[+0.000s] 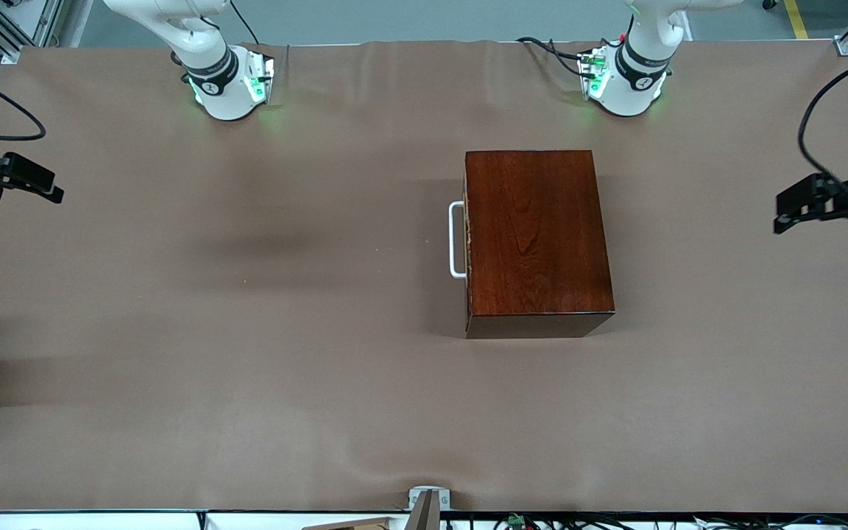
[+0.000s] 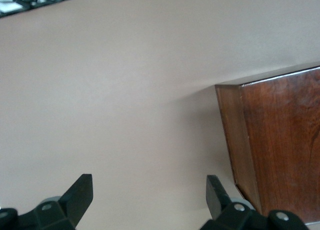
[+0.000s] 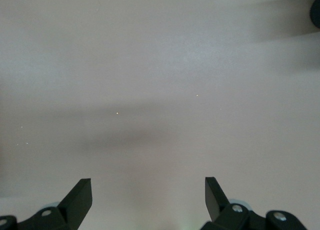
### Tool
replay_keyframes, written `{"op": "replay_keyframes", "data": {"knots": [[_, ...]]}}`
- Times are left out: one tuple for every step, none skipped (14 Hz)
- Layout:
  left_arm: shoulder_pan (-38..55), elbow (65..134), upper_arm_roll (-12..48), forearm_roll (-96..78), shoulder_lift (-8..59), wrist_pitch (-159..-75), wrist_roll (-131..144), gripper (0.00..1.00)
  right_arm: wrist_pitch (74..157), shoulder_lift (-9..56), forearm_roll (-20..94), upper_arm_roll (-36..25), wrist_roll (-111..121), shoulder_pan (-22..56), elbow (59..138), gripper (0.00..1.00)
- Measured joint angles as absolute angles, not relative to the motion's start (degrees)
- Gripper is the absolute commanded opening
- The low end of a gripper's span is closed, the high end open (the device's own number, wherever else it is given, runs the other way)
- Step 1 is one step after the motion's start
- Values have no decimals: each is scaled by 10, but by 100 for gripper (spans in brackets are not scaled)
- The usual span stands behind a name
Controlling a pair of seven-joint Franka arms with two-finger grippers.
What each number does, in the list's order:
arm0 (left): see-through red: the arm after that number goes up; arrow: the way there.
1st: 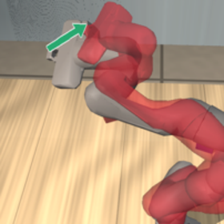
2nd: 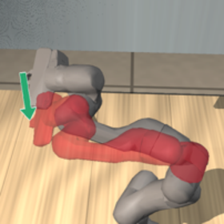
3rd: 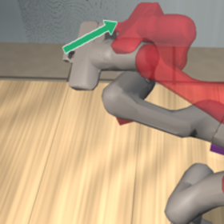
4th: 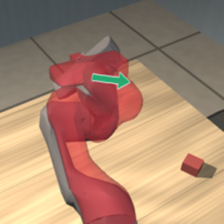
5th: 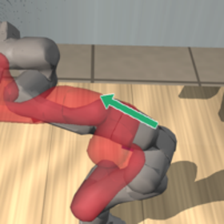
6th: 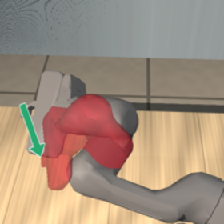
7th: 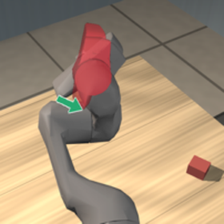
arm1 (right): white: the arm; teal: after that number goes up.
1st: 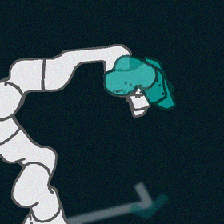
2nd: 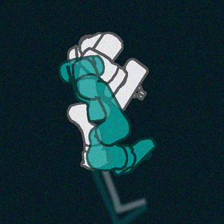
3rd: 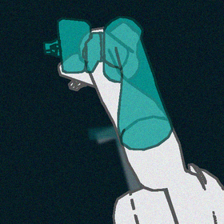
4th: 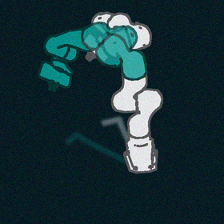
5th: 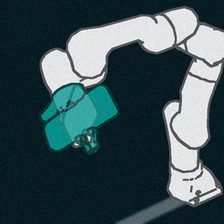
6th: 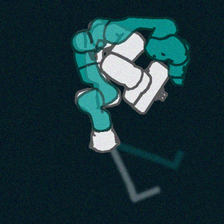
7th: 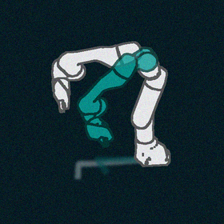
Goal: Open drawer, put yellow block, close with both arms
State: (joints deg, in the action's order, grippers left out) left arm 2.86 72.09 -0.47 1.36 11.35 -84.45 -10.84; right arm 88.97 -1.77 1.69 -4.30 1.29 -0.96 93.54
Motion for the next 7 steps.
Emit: {"op": "replay_keyframes", "data": {"knots": [[32,728,-7,12,111,-845,-106,100,890,-18,17,-43,13,-10,935,100],[34,736,-7,11,110,-853,-99,100,890,-18,17,-43,13,-10,935,100],[38,746,-7,9,110,-869,-81,100,890,-18,17,-43,13,-10,935,100],[42,756,-7,6,110,-884,-43,100,890,-18,17,-43,13,-10,935,100],[47,764,-7,5,110,-892,0,100,890,-18,17,-43,13,-10,935,100],[52,771,-6,4,110,-898,32,100,890,-17,17,-43,13,-10,935,100],[56,776,-5,4,110,-902,49,100,890,-17,17,-43,13,-10,935,100]]}}
